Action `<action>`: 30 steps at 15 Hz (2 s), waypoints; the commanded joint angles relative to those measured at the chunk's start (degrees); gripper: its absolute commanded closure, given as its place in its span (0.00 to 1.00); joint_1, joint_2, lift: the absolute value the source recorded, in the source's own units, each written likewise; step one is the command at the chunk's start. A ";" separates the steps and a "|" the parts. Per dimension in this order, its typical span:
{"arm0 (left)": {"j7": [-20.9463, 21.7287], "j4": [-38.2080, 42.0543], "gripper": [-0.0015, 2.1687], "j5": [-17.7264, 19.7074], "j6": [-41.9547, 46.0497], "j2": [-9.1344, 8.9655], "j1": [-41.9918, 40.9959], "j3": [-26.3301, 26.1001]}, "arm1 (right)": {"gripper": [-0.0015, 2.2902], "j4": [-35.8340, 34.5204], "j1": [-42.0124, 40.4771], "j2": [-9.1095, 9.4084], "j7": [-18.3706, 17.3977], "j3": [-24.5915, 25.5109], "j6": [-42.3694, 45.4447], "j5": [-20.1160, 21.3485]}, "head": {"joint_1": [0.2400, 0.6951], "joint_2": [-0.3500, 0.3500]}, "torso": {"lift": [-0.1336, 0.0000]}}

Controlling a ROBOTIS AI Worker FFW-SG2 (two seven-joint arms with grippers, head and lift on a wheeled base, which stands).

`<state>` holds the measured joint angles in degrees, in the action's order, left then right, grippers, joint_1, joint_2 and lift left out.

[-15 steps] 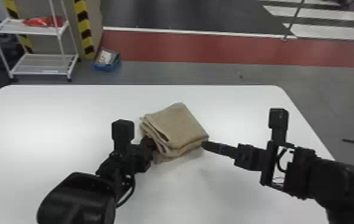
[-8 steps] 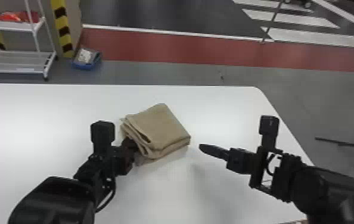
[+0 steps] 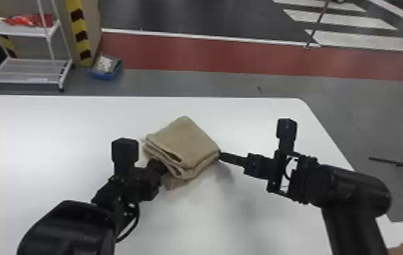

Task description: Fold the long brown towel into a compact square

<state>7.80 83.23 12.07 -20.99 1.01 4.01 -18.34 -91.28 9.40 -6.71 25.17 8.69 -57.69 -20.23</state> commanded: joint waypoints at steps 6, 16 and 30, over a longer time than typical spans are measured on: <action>4.16 20.83 0.98 5.33 -14.13 4.88 -7.17 -0.30 | 0.93 7.35 8.00 0.56 -1.61 0.46 0.07 -0.25 | 1.00 0.22 | 0.08; 0.38 23.21 0.99 7.53 -7.80 11.39 -6.82 5.24 | 0.93 3.31 3.08 2.14 -0.91 6.34 4.64 -1.39 | 1.00 0.26 | 0.08; -2.26 11.25 0.99 8.76 12.94 9.19 -4.71 13.06 | 0.93 1.28 -3.87 6.76 -9.61 -20.81 38.56 16.01 | 1.00 0.67 | 0.08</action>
<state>5.18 94.97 20.34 -8.60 10.19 -0.62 -6.02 -91.65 5.37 -0.02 16.44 -10.75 -21.26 -5.57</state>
